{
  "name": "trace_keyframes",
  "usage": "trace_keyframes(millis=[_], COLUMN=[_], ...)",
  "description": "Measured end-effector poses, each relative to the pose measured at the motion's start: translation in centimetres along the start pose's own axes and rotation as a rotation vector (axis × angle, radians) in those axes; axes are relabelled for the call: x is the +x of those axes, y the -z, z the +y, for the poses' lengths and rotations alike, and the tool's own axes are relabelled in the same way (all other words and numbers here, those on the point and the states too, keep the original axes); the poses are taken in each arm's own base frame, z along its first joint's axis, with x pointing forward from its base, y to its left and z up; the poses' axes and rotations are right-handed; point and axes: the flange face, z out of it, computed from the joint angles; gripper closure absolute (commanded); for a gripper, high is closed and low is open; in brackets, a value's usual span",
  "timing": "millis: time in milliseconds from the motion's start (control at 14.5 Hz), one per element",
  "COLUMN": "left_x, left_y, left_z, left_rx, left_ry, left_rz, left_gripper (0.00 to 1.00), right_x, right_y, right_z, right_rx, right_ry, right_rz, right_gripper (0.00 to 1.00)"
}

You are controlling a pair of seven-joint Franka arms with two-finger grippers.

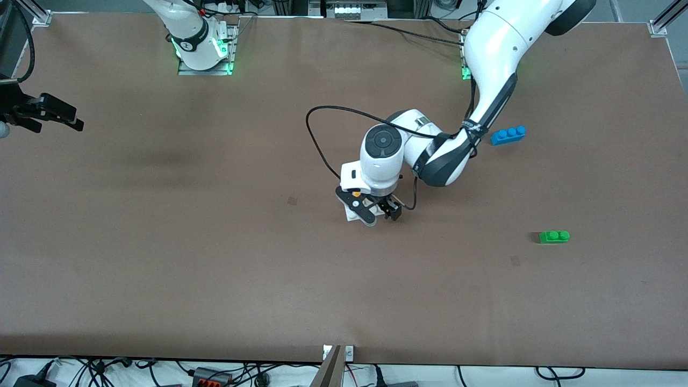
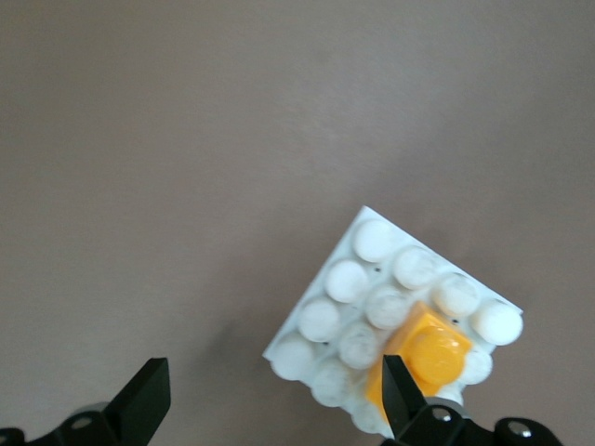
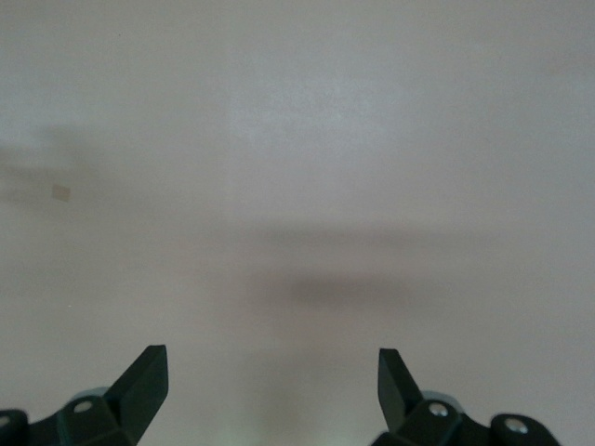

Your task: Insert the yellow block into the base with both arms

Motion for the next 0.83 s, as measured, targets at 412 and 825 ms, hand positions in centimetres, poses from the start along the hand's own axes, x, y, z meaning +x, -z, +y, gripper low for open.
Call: trace_keyframes(millis=[412, 825], left_x=[-2.6, -8.0], left_y=[9.4, 18.5], left_z=[-6.7, -14.5], left_rx=[-0.062, -0.177], left_ry=[0.106, 0.225], left_rz=[-0.064, -0.117], left_gripper=[0.00, 0.00], right_x=[0.0, 0.0], right_y=[0.0, 0.0], right_z=[0.0, 0.0], right_rx=[0.000, 0.000], right_ry=[0.000, 0.001], right_rz=[0.000, 0.000], right_gripper=[0.00, 0.00])
